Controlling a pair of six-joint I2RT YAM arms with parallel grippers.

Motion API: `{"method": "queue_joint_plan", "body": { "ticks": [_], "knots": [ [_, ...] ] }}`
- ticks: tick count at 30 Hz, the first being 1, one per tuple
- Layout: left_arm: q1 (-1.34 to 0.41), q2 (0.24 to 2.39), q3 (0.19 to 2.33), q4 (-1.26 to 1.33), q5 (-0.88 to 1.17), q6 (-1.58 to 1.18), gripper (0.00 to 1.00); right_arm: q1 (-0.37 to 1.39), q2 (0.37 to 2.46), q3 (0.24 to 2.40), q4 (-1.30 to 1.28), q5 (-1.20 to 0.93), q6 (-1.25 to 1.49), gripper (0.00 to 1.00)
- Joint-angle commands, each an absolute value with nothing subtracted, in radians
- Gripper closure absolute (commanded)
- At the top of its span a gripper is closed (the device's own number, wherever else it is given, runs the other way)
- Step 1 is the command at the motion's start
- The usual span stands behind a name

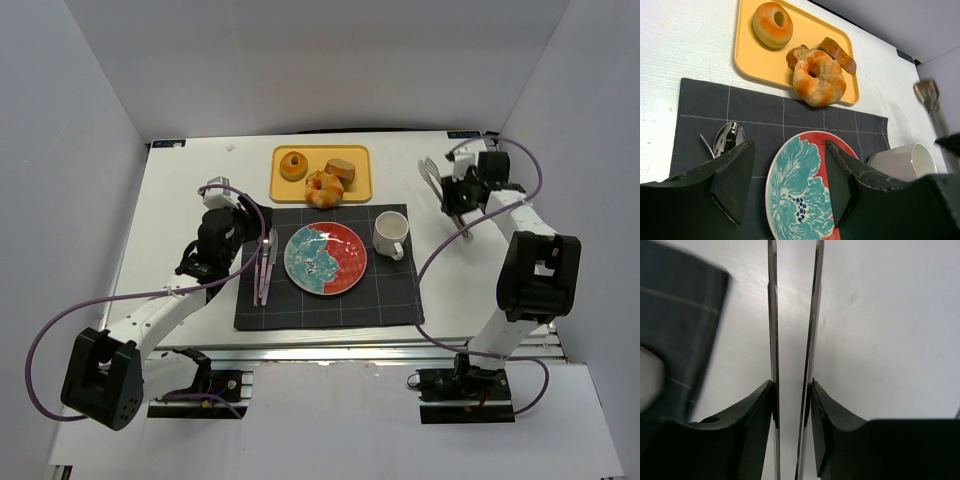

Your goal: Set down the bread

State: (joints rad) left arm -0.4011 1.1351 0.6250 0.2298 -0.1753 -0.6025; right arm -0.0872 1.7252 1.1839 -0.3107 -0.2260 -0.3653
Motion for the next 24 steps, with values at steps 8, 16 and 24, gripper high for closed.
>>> {"method": "queue_joint_plan", "body": {
  "ticks": [8,16,24],
  "knots": [
    [-0.400,1.083,0.615,0.235,-0.189,-0.601,0.32,0.150,1.787,1.609,-0.431,-0.377,-0.526,0.52],
    [-0.400,1.063,0.609,0.219,-0.204,-0.600,0.32,0.290,1.948,1.830,-0.511,-0.305,-0.650,0.53],
    [-0.399,1.046,0.600,0.207,-0.221,-0.595,0.31,0.316,1.944,1.836,-0.557,-0.242,-0.814,0.54]
  ]
}}
